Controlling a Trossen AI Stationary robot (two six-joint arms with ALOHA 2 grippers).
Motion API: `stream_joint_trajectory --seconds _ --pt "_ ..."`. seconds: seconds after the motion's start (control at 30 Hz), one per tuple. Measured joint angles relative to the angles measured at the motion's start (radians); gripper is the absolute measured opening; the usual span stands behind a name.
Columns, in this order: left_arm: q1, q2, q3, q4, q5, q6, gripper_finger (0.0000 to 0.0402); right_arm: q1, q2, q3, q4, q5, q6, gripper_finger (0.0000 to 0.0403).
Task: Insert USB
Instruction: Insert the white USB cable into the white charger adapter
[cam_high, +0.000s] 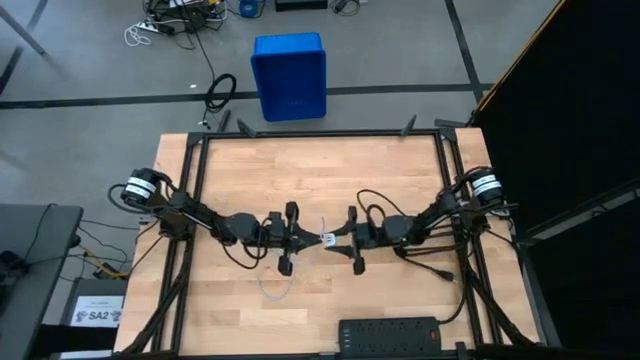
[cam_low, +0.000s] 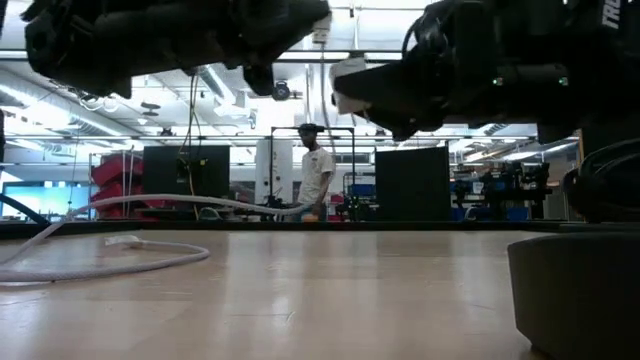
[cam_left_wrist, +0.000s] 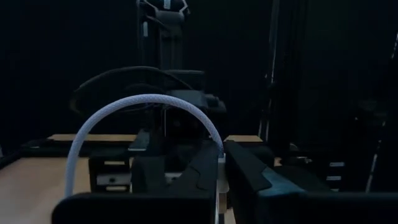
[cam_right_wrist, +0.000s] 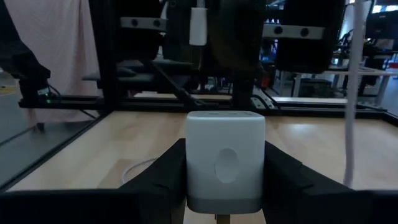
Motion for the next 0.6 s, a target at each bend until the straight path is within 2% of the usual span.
stream_joint_trajectory --seconds 0.3,0.6 --pt "-0.001 0.095 0.054 0.082 -0.032 0.054 0.0 0.007 0.024 0.041 0.022 -0.012 -0.009 0.0119" --pt "-0.002 0.102 0.052 0.135 -0.059 0.087 0.0 0.037 0.024 0.041 0.086 -0.018 -0.015 0.0118"
